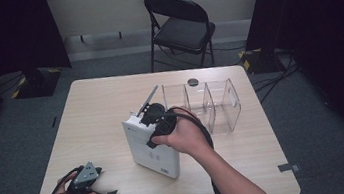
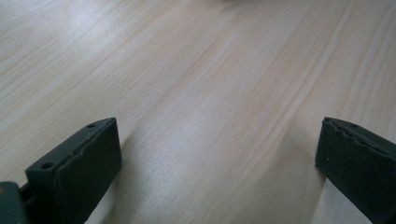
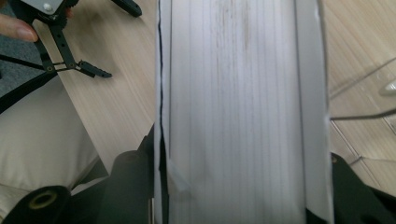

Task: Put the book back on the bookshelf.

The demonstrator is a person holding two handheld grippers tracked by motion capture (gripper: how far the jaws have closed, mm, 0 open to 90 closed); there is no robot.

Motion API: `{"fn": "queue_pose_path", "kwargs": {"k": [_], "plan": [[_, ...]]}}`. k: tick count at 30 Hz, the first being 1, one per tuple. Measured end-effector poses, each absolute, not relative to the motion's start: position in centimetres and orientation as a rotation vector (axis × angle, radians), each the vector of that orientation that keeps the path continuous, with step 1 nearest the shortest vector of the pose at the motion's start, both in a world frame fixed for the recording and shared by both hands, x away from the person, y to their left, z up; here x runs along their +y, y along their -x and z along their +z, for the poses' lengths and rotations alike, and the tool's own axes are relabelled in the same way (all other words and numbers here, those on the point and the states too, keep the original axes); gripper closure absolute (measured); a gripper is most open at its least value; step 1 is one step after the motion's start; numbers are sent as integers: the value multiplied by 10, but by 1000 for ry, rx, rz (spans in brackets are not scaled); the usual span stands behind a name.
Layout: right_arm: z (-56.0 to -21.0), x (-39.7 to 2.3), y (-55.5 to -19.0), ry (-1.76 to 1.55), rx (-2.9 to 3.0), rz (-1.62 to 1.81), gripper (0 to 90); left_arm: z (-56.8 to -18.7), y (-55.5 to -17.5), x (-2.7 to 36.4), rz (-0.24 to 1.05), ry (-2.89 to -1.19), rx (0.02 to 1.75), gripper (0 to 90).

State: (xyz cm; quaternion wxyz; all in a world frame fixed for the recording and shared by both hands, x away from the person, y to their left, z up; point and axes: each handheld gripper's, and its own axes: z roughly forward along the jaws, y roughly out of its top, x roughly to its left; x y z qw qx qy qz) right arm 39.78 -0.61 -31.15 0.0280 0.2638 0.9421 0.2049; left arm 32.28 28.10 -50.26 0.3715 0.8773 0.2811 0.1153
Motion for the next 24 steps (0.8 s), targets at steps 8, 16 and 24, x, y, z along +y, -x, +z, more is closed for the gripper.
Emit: {"fn": "queue_pose_path", "kwargs": {"k": [8, 16, 24], "plan": [[-304, -20, -397, -848, 2900, 626, 525, -503, -323, 281, 296, -2249, 720, 0], [-302, -32, -397, -851, 2887, 606, 524, -503, -323, 281, 296, -2250, 720, 0], [-317, -37, -395, -833, 2887, 586, 521, -503, -323, 281, 296, -2250, 720, 0]]}}
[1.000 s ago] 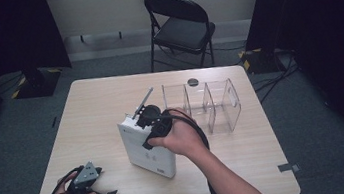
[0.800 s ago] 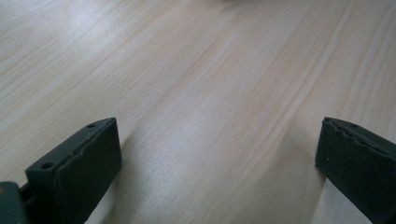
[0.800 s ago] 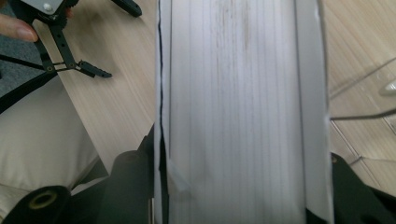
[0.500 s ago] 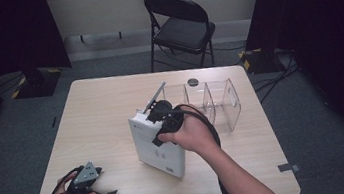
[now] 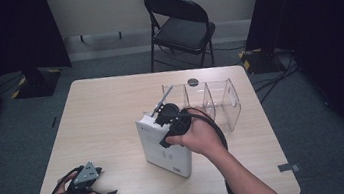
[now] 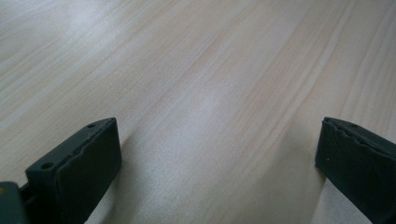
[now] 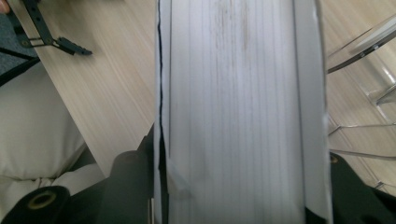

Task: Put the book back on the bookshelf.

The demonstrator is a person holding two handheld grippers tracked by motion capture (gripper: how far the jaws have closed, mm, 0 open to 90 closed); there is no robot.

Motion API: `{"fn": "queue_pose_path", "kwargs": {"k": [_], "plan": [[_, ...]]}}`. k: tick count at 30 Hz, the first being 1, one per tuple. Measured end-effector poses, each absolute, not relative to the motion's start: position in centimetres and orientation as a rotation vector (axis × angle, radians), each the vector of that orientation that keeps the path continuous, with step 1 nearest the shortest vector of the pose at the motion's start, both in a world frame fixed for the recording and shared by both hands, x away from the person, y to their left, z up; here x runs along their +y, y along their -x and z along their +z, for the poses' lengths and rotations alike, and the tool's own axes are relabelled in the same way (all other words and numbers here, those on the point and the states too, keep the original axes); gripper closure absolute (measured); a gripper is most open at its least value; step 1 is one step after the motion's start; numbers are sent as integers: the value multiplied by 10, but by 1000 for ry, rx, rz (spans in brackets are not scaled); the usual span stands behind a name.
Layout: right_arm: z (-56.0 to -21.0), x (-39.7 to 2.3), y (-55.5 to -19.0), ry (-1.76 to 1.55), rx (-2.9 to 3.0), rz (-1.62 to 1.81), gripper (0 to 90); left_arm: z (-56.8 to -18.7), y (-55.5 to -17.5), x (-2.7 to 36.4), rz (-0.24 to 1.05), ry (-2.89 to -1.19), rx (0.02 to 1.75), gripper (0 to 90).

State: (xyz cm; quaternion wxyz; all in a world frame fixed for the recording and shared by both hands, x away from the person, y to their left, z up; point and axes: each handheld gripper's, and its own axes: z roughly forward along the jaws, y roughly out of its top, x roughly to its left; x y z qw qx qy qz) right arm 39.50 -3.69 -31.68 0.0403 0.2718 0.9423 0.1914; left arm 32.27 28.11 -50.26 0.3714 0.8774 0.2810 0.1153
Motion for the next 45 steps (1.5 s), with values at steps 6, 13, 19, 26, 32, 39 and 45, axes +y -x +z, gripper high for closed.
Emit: {"fn": "queue_pose_path", "kwargs": {"k": [6, 13, 19, 26, 32, 39, 45], "plan": [[-319, -40, -393, -797, 2894, 570, 512, -503, -323, 281, 294, -2250, 718, 0], [-318, -36, -394, -826, 2903, 554, 480, -503, -323, 281, 295, -2251, 717, 0], [-317, -31, -396, -820, 2909, 495, 524, -503, -323, 281, 295, -2251, 717, 0], [-316, -34, -396, -859, 2901, 500, 530, -503, -323, 281, 293, -2250, 716, 0], [-311, -47, -397, -898, 2896, 522, 530, -503, -323, 281, 293, -2250, 715, 0], [-302, -61, -396, -956, 2878, 512, 529, -503, -323, 281, 291, -2251, 713, 0], [-300, -71, -395, -985, 2865, 507, 529, -503, -323, 281, 292, -2251, 713, 0]]}}
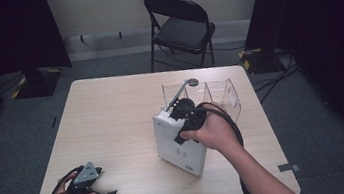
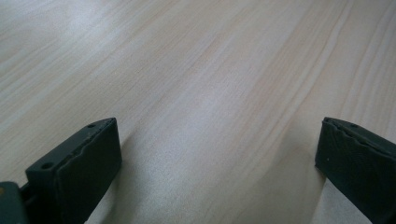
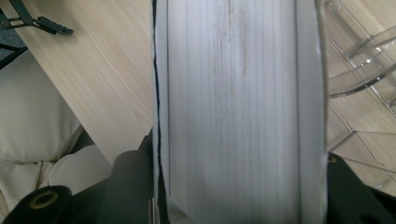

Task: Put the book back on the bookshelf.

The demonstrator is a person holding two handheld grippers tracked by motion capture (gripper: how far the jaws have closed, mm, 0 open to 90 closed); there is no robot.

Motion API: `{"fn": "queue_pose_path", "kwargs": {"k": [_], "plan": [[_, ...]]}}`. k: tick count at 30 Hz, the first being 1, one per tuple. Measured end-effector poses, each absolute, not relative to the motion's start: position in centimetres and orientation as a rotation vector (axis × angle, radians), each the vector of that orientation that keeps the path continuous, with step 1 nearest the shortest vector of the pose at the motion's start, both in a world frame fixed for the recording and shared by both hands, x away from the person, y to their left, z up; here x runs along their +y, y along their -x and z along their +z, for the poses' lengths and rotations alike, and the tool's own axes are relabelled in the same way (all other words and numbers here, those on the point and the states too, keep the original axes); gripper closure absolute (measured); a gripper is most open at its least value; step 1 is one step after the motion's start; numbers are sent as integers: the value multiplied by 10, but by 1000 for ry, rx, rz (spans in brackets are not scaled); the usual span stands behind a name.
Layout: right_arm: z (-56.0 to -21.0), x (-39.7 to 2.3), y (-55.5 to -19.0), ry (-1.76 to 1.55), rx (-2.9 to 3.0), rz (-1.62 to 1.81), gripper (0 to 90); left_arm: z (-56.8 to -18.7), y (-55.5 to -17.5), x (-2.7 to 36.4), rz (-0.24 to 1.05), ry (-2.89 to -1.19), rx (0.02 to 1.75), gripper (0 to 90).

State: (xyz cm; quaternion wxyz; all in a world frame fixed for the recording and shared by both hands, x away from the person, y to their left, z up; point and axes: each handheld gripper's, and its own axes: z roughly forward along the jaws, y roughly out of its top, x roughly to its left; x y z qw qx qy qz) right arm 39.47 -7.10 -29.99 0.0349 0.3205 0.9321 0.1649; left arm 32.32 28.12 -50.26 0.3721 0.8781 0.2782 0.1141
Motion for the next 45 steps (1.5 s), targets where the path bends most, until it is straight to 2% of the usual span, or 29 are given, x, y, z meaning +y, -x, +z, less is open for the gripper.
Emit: {"fn": "queue_pose_path", "kwargs": {"k": [45], "plan": [[-288, -123, -388, -1053, 2832, 487, 528, -503, -323, 281, 293, -2250, 713, 0]]}}
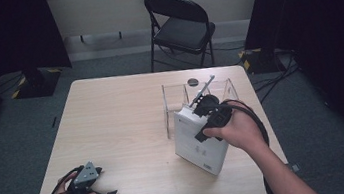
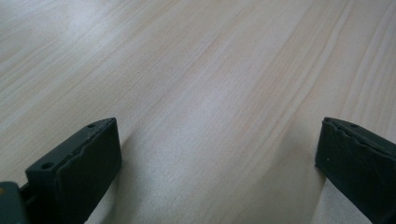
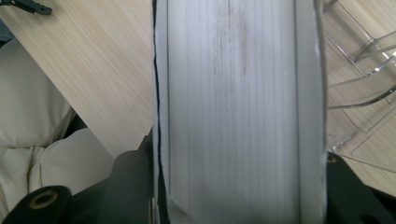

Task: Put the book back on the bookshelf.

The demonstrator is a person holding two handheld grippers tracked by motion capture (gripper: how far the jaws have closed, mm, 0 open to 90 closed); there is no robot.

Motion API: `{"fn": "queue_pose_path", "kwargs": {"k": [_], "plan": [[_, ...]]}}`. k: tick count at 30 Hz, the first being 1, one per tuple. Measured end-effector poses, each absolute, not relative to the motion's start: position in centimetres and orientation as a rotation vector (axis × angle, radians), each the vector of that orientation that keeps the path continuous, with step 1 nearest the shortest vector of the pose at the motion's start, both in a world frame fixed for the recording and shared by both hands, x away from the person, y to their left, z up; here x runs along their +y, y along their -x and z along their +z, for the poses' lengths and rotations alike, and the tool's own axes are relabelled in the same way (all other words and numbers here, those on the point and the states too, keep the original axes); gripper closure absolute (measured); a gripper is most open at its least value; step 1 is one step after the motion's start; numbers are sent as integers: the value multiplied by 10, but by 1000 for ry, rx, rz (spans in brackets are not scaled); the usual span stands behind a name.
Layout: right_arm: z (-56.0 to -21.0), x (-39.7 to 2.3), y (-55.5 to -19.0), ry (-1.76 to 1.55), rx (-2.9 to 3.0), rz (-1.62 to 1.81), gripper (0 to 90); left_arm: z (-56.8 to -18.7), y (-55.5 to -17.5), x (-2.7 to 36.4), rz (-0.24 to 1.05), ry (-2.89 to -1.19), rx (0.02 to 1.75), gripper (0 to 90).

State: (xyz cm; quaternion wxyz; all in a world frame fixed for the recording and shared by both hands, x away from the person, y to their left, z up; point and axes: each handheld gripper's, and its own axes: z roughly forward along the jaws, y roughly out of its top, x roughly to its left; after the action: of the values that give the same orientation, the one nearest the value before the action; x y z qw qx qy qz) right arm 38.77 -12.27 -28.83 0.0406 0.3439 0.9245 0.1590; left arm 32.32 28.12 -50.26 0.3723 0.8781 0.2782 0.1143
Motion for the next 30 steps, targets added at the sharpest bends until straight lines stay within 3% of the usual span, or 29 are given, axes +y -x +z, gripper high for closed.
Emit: {"fn": "queue_pose_path", "kwargs": {"k": [30], "plan": [[-283, -149, -381, -1115, 2808, 470, 527, -503, -323, 281, 293, -2250, 713, 0]]}}
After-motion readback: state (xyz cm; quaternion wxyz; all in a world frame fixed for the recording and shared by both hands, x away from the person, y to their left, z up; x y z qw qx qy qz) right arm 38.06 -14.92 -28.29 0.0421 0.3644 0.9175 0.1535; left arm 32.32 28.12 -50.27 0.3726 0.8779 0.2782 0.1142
